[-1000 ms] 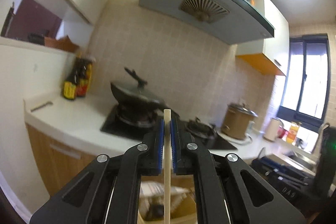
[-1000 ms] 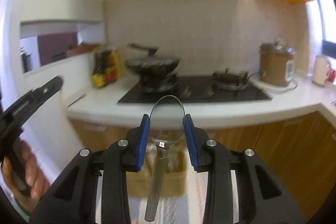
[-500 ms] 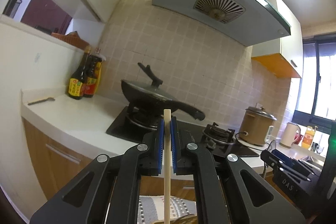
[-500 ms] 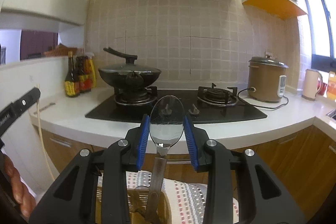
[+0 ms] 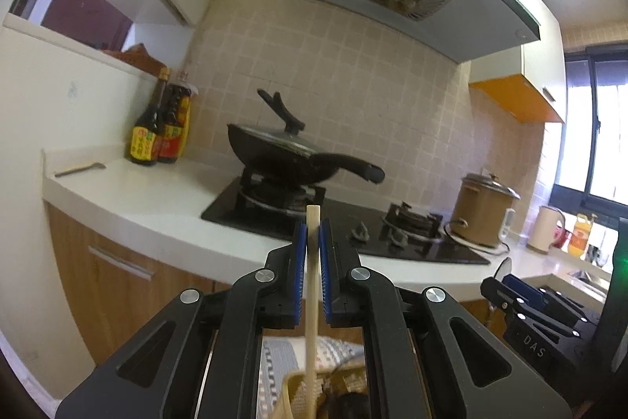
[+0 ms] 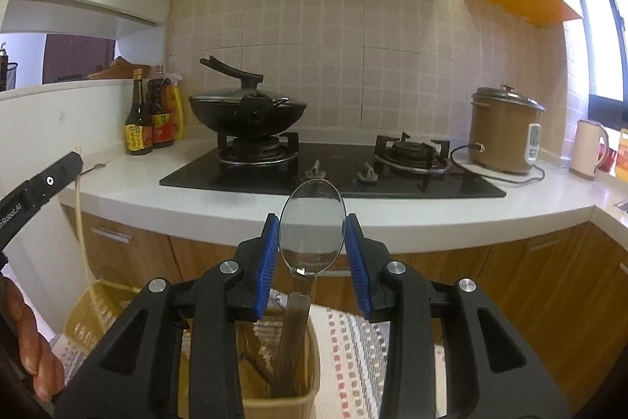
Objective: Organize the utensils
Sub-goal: 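Lower the chopstick and spoon into the caddy and open both tools, then grasp a wooden chopstick with the right tool while the left tool reaches another chopstick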
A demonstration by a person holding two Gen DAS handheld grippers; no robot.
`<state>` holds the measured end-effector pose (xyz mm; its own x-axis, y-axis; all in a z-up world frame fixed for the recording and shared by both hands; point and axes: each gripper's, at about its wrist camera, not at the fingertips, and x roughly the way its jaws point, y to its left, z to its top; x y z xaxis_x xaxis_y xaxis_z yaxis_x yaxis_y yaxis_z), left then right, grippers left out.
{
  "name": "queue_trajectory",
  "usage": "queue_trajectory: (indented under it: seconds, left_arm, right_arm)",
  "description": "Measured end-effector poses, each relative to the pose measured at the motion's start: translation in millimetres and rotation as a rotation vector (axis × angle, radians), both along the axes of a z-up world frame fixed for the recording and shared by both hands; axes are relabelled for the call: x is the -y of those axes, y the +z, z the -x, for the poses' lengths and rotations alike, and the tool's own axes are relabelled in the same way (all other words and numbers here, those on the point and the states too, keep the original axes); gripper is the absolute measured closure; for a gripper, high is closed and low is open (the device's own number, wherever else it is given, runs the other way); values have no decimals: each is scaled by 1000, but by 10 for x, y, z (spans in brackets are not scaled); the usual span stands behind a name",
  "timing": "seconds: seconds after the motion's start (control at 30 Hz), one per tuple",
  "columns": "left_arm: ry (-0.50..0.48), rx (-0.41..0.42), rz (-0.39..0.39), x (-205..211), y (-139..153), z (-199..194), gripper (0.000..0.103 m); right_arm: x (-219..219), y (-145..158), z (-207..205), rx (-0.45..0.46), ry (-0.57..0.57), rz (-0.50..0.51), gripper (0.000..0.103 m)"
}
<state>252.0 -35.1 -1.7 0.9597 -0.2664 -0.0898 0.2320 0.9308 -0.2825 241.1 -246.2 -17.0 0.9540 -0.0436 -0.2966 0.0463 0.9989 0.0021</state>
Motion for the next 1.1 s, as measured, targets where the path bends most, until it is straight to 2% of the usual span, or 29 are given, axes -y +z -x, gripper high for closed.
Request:
queue_trajectory:
  seconds: [0.07,0.1,0.17,0.2,0.37,0.57,0.73,0.93,1.0,1.1]
  left_arm:
    - [-8,-15,4,-35,2,56,93]
    - [-21,-27,8,-62,5,91,85]
    - [-39,-42,19,-109,10,178,75]
    - [-48,-47,20,-136,15,239,73]
    - [-68,-104,6,-248,25,573,73]
    - [-145,-237,-4,-308,-153,941,73]
    - [-221,-396,-10,-285,-520,1077,73]
    - [-378,-703,-33,-154,-1199,895,75]
    - [-425,-773,-15,-104,-1392,826,82]
    - [-454,-850,9,-42,-1590,706,82]
  right_arm:
    - [-5,9,78,-2,-1,6,68]
    - [-10,19,145,-8,5,7,68]
    - [-21,44,253,-16,19,9,56]
    - [-28,55,304,-15,21,12,55]
    - [-27,88,680,-47,28,17,55]
    - [73,11,1033,-146,60,-32,55]
    - [121,-172,1226,-288,110,-83,55]
    - [55,-513,1363,-439,131,-72,55]
    - [54,-620,1372,-487,139,-82,55]
    - [72,-747,1347,-552,124,-81,55]
